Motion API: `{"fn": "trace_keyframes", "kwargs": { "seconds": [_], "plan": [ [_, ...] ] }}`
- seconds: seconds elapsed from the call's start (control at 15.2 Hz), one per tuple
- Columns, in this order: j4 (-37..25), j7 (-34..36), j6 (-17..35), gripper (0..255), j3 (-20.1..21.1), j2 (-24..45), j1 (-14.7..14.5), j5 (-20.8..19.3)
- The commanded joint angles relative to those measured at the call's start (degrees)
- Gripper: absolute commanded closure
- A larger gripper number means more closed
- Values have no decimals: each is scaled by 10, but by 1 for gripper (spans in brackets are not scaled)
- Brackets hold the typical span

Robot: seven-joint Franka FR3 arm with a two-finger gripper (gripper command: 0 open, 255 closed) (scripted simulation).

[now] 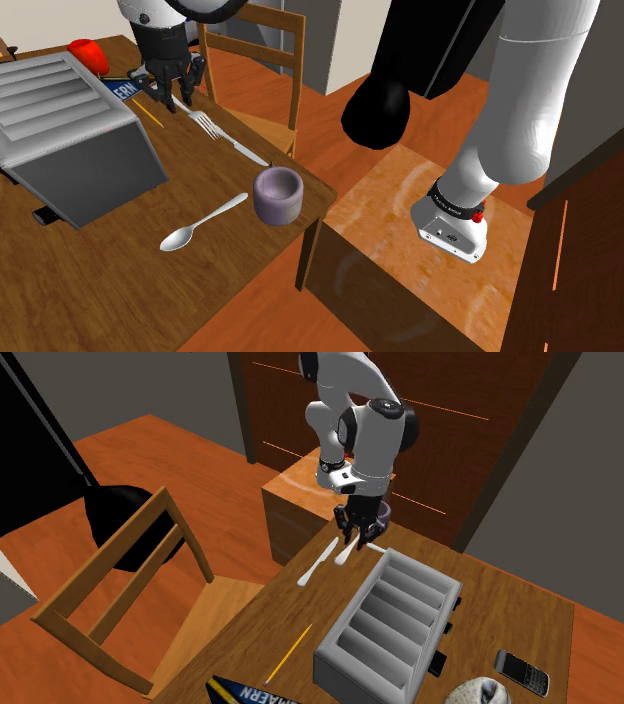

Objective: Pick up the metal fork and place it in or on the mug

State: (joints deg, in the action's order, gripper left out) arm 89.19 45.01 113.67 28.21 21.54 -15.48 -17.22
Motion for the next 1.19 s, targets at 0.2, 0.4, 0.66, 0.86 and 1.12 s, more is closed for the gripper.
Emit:
{"fn": "trace_keyframes", "kwargs": {
  "seconds": [0.2,0.4,0.66,0.86,1.12],
  "plan": [
    [10,-3,-15,255,6,-28,5,13],
    [105,1,17,255,18,-98,18,43],
    [214,0,48,255,29,-189,25,88],
    [286,-4,64,255,35,-255,21,126],
    [371,-10,74,255,37,-342,2,176]
  ]
}}
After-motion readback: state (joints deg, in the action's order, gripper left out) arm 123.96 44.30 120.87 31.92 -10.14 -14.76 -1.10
